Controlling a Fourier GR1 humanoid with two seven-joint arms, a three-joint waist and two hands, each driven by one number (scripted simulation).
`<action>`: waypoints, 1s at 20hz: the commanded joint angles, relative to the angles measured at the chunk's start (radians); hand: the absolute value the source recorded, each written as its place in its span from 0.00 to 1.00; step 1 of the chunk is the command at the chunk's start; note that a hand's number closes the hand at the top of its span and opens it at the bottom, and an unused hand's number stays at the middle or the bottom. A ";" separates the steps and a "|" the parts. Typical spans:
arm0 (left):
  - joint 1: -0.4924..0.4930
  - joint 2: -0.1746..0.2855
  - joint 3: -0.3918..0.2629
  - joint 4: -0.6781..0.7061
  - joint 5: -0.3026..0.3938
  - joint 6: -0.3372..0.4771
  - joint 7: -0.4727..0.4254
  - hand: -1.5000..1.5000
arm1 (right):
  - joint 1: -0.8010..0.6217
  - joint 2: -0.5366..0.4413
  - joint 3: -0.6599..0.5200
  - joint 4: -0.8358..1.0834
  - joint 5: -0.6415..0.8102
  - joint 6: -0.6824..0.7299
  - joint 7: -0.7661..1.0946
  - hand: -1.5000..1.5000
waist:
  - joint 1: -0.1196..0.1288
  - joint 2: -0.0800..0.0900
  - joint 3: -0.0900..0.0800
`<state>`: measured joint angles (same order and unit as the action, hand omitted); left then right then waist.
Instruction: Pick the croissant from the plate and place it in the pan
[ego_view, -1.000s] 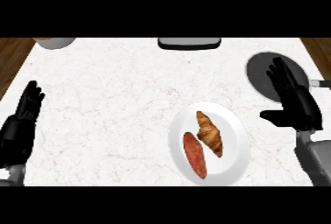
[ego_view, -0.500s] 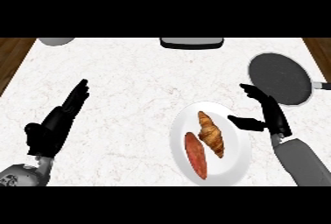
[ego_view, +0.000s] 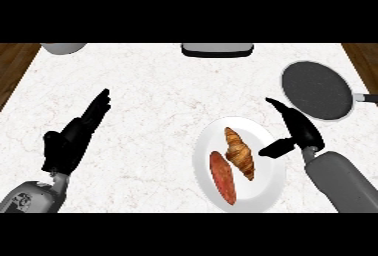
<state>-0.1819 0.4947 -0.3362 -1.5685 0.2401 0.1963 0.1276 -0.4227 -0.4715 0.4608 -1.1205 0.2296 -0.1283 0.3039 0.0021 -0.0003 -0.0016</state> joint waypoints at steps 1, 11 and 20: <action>-0.004 -0.011 -0.002 0.001 -0.012 -0.006 0.002 0.50 | -0.105 -0.024 0.081 -0.008 0.057 0.168 0.199 0.00 | 0.010 -0.001 -0.001; 0.008 -0.018 0.017 -0.005 -0.005 -0.038 0.008 0.50 | -0.351 0.095 0.093 0.099 -0.129 0.697 0.543 0.00 | 0.017 0.001 0.001; 0.018 -0.088 0.022 0.024 -0.083 -0.017 -0.010 0.50 | -0.369 0.248 0.104 0.104 -0.085 0.699 0.750 0.00 | 0.003 -0.001 0.001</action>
<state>-0.1869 0.4457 -0.3031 -1.5514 0.1935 0.1574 0.1403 -0.7758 -0.2671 0.5540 -1.0332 0.1225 0.5242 0.9236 0.0068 -0.0009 -0.0007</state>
